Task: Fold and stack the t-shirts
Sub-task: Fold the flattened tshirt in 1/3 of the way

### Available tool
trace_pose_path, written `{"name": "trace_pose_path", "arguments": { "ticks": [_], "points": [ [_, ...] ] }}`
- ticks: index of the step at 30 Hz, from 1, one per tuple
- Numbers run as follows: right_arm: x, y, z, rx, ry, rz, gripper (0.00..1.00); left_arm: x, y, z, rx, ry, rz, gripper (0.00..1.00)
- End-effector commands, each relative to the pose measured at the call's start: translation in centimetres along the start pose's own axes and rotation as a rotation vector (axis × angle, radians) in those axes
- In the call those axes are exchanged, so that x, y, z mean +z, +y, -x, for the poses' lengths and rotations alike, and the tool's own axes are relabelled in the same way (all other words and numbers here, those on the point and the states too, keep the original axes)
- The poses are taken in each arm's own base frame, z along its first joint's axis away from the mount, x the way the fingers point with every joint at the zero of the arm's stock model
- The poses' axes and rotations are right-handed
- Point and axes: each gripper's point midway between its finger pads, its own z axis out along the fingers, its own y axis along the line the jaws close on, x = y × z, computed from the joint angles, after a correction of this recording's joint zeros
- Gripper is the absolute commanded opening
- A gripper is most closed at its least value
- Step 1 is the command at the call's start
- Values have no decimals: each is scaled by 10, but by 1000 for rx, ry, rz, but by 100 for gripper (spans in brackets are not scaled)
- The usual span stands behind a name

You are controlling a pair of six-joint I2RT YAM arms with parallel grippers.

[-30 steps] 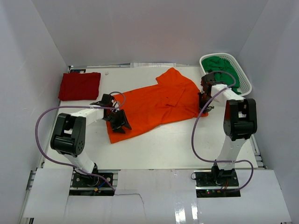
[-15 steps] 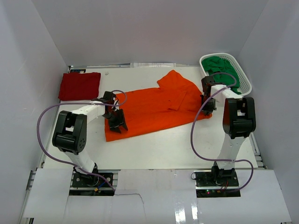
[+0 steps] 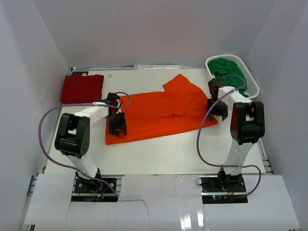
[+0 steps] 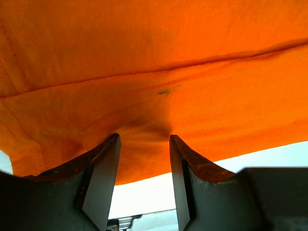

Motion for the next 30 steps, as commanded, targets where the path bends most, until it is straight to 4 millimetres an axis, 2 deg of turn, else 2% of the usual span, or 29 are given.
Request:
{"name": "trace_pose_path", "arguments": {
  "ticks": [1, 3, 4, 6, 7, 9, 10, 12, 14, 15, 16, 19, 22, 26, 30],
  "points": [
    [-60, -1, 32, 40, -165, 46, 63, 5, 29, -1, 23, -9, 132, 57],
    [-80, 11, 41, 28, -217, 99, 63, 4, 37, 1, 22, -22, 173, 57],
    [-94, 27, 43, 6, -243, 168, 62, 4, 38, 2, 17, -26, 182, 57],
    [-112, 46, 51, -9, -303, 250, 60, 5, 44, 6, 10, -32, 204, 57],
    [-121, 69, 49, -42, -306, 350, 60, 4, 46, 7, 1, -33, 205, 57],
    [-127, 91, 54, -60, -329, 444, 59, 3, 49, 13, -20, -44, 202, 57],
    [-132, 111, 50, -83, -318, 521, 59, 2, 50, 16, -29, -53, 199, 57],
    [-128, 132, 53, -97, -307, 608, 57, -2, 49, 22, -26, -72, 197, 57],
    [-130, 156, 46, -110, -273, 750, 53, -4, 50, 27, -24, -87, 205, 57],
    [-128, 168, 51, -107, -286, 807, 52, -6, 50, 29, -23, -93, 206, 57],
    [-127, 180, 42, -96, -245, 877, 52, -6, 50, 31, -22, -100, 212, 57],
    [-120, 200, 36, -56, -219, 986, 52, -8, 52, 33, -27, -117, 223, 57],
    [-115, 211, 34, -29, -217, 1048, 52, -10, 52, 35, -30, -138, 219, 57],
    [-105, 226, 23, -13, -169, 1090, 53, -12, 52, 35, -28, -146, 221, 57],
    [-97, 233, 17, -7, -138, 1098, 54, -10, 52, 35, -25, -139, 215, 57]
  ]
}}
